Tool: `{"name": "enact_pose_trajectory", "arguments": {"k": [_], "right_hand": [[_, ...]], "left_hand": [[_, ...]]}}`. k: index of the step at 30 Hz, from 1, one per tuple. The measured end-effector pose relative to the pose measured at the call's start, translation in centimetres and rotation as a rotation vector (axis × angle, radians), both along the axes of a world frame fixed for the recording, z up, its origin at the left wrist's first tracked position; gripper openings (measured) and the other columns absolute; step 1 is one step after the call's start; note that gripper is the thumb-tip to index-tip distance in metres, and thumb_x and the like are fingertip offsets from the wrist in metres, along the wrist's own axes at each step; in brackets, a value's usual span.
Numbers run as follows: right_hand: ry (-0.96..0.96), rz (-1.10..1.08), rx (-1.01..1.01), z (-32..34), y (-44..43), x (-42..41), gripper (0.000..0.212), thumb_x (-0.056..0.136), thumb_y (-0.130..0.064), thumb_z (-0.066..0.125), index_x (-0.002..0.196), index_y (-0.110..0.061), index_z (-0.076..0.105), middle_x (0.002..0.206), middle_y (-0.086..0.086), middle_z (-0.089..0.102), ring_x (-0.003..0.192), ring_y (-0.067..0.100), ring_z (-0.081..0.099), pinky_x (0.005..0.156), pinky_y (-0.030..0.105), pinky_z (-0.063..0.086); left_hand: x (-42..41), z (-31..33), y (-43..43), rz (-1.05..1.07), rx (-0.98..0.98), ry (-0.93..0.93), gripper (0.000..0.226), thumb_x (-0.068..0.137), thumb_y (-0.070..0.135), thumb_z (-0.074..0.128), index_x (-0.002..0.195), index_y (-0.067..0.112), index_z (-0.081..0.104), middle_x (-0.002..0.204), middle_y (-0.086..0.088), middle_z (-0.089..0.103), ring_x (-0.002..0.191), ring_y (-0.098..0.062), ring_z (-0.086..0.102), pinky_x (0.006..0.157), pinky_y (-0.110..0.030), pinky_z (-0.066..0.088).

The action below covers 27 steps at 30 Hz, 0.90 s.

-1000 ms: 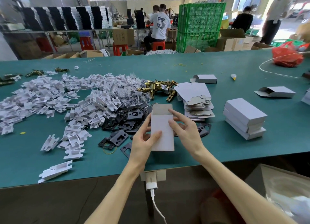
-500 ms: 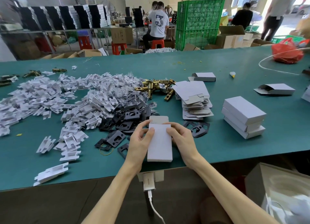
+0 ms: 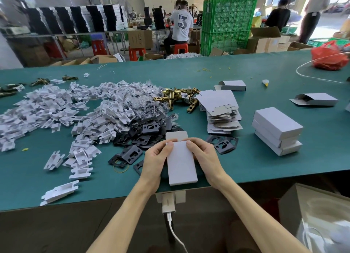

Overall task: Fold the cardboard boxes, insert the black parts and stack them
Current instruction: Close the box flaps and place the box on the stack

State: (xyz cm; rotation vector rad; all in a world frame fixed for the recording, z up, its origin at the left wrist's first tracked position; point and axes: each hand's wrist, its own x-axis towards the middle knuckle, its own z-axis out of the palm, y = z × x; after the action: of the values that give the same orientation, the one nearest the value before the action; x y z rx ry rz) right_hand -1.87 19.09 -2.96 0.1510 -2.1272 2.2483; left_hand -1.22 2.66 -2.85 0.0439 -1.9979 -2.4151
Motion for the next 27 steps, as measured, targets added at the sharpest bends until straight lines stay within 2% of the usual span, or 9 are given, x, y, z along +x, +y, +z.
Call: {"name": "enact_pose_trajectory", "arguments": {"k": [8, 14, 19, 24, 27], "right_hand": [[-0.003, 0.018, -0.007, 0.12, -0.01, 0.03, 0.018, 0.102, -0.026, 0.061, 0.111, -0.017, 0.073, 0.108, 0.006, 0.072, 0.093, 0.018, 0.066, 0.076, 0.032, 0.052], [0.001, 0.037, -0.025, 0.39, 0.11, 0.18, 0.016, 0.101, -0.027, 0.061, 0.106, -0.023, 0.076, 0.107, 0.005, 0.072, 0.091, 0.016, 0.065, 0.075, 0.032, 0.052], [-0.006, 0.023, -0.065, 0.49, 0.24, 0.15, 0.015, 0.1, -0.027, 0.064, 0.104, -0.023, 0.078, 0.108, 0.007, 0.074, 0.094, 0.019, 0.066, 0.08, 0.038, 0.052], [0.015, 0.014, -0.011, 0.41, 0.24, 0.06, 0.018, 0.102, -0.027, 0.061, 0.108, -0.019, 0.076, 0.112, 0.001, 0.07, 0.095, 0.016, 0.066, 0.081, 0.036, 0.053], [0.034, 0.023, -0.006, 0.35, 0.11, 0.19, 0.016, 0.101, -0.029, 0.062, 0.111, -0.022, 0.072, 0.108, 0.002, 0.071, 0.094, 0.017, 0.066, 0.078, 0.035, 0.054]], "left_hand": [[0.15, 0.29, -0.07, -0.026, 0.03, -0.015, 0.021, 0.101, 0.023, 0.064, 0.117, 0.018, 0.077, 0.116, -0.019, 0.074, 0.098, -0.031, 0.068, 0.096, -0.063, 0.052], [-0.17, -0.04, -0.14, -0.048, 0.017, 0.02, 0.022, 0.102, 0.023, 0.063, 0.118, 0.018, 0.077, 0.115, -0.017, 0.075, 0.097, -0.028, 0.069, 0.087, -0.048, 0.057], [-0.29, -0.1, -0.06, -0.062, 0.013, 0.034, 0.025, 0.103, 0.02, 0.061, 0.121, 0.009, 0.074, 0.121, -0.021, 0.072, 0.101, -0.029, 0.067, 0.099, -0.058, 0.052], [-0.19, -0.11, -0.31, -0.075, 0.035, 0.062, 0.022, 0.101, 0.022, 0.063, 0.116, 0.015, 0.078, 0.119, -0.014, 0.075, 0.103, -0.028, 0.068, 0.091, -0.047, 0.056], [-0.13, -0.32, -0.25, -0.065, 0.029, 0.109, 0.023, 0.102, 0.019, 0.062, 0.122, 0.021, 0.076, 0.124, -0.009, 0.074, 0.109, -0.026, 0.068, 0.095, -0.048, 0.055]]}}
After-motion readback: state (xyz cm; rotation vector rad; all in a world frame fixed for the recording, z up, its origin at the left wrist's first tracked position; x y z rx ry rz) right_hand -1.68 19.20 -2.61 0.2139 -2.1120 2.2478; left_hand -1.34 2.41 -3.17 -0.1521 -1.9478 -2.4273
